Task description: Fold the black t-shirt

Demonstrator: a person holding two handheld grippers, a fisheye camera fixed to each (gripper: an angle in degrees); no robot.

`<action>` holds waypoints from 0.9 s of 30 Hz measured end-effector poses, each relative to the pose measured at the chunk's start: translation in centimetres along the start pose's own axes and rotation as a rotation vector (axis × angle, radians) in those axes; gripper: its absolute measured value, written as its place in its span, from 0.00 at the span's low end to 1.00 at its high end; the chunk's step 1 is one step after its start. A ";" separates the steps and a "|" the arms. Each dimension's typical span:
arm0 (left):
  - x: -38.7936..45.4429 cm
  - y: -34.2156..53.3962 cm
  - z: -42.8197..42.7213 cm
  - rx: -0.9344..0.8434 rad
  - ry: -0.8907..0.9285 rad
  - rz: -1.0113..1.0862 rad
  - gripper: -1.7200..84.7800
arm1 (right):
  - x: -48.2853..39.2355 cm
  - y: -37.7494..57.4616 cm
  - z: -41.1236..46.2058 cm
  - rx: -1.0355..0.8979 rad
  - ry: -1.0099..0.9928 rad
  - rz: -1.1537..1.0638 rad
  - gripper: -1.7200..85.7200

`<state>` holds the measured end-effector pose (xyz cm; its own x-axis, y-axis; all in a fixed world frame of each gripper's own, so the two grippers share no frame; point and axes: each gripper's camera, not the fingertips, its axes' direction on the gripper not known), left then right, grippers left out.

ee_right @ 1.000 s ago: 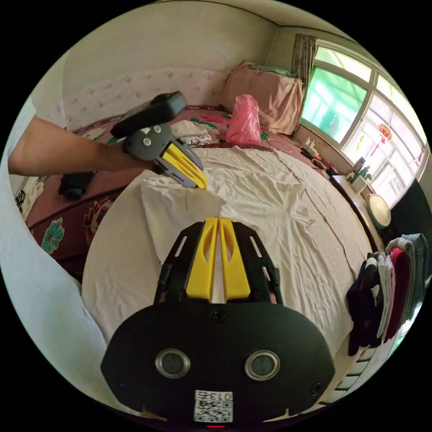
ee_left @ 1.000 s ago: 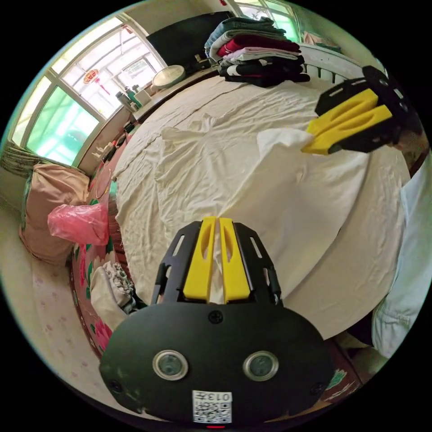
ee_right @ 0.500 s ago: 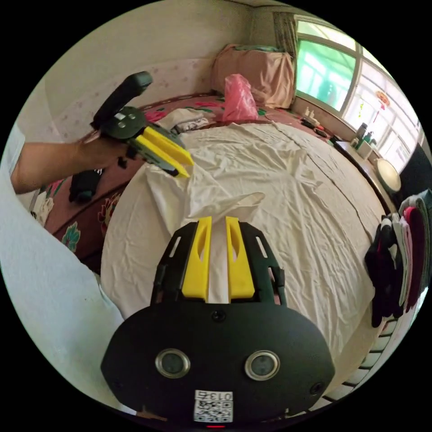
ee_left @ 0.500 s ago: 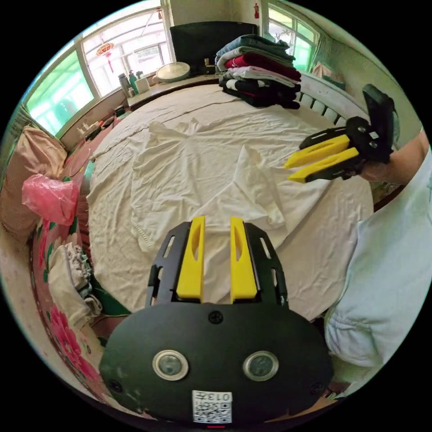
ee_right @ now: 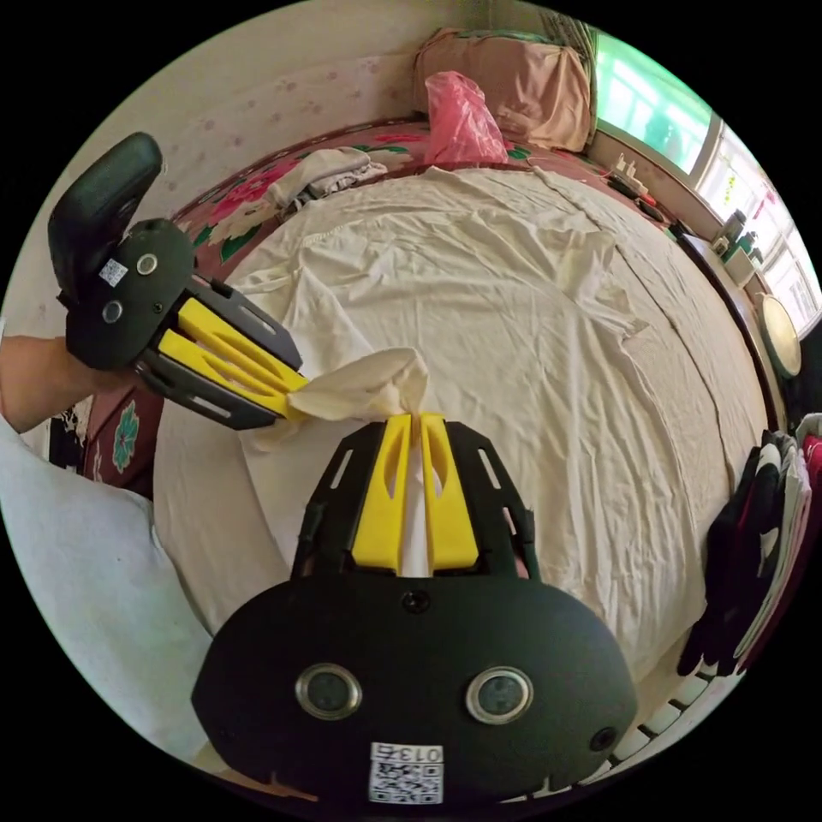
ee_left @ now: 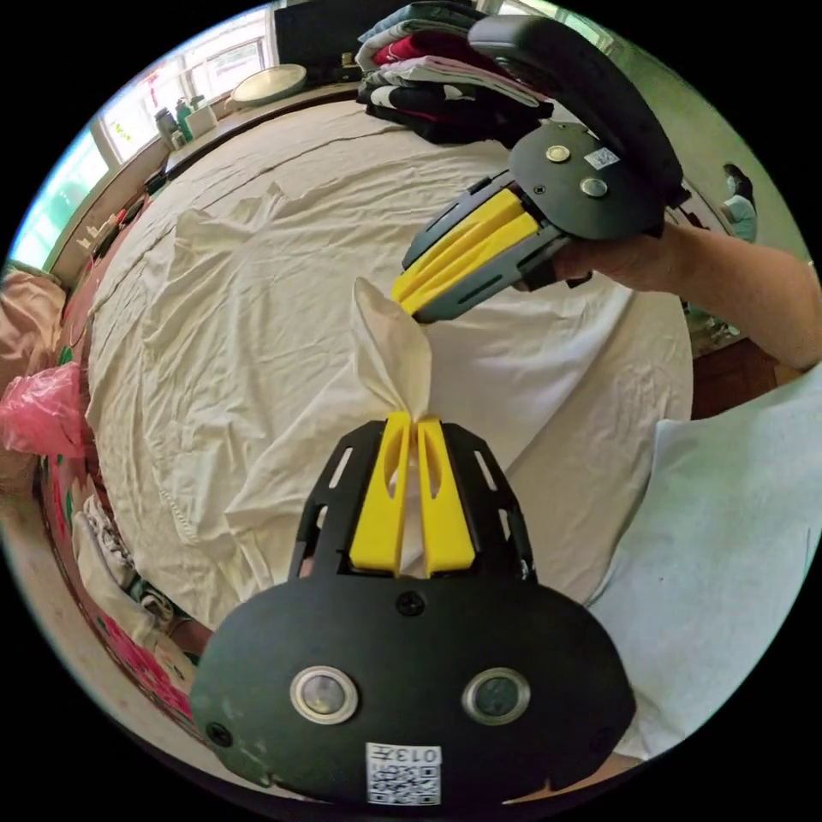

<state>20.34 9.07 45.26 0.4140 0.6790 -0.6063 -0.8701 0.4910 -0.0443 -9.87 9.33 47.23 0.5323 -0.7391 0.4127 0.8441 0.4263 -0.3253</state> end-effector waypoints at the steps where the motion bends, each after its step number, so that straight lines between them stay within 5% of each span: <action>1: 0.0 0.2 -0.3 0.005 -0.004 0.012 0.04 | 0.4 0.3 -0.2 0.014 -0.024 0.011 0.06; 5: -0.4 2.1 -0.6 0.008 -0.044 0.104 0.06 | 1.7 1.7 -0.4 0.054 -0.091 0.034 0.09; 11: -2.6 4.8 -1.2 -0.002 0.198 0.096 0.12 | 3.8 4.9 -3.2 0.060 -0.083 0.072 0.10; 17: -9.0 5.6 -4.6 0.224 0.100 -0.168 0.11 | 2.4 4.1 -6.1 0.148 -0.053 0.077 0.08; 23: -12.2 2.6 -1.1 0.055 -0.048 -0.164 0.05 | 0.5 2.8 -2.9 0.006 0.050 0.003 0.04; 27: -15.2 4.0 -1.3 0.132 0.034 -0.250 0.02 | 3.3 4.3 -3.5 0.067 0.021 0.119 0.02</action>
<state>10.26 0.01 53.30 0.6004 0.5102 -0.6158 -0.6987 0.7093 -0.0936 -4.73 6.93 44.17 0.6279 -0.6919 0.3563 0.7780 0.5448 -0.3130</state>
